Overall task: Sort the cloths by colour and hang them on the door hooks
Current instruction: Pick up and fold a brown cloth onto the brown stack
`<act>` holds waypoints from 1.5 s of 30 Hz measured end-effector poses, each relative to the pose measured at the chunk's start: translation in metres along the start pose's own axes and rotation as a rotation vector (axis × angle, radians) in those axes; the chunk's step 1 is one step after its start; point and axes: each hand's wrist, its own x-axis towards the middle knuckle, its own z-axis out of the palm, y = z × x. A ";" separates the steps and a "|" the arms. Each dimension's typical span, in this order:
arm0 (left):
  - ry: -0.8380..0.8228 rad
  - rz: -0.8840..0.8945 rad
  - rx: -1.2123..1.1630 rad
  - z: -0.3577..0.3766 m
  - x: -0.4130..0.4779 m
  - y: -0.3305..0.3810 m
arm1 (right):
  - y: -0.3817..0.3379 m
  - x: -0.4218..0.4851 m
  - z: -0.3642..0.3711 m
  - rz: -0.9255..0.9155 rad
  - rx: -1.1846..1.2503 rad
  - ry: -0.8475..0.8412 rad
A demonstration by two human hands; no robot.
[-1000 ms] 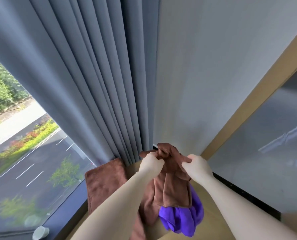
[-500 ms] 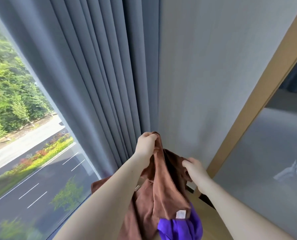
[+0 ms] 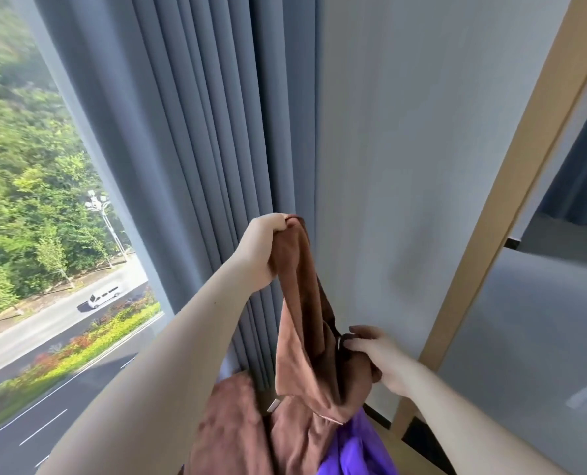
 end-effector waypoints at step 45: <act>-0.228 0.011 0.564 0.015 -0.013 0.034 | -0.104 -0.062 0.009 -0.118 0.349 -0.368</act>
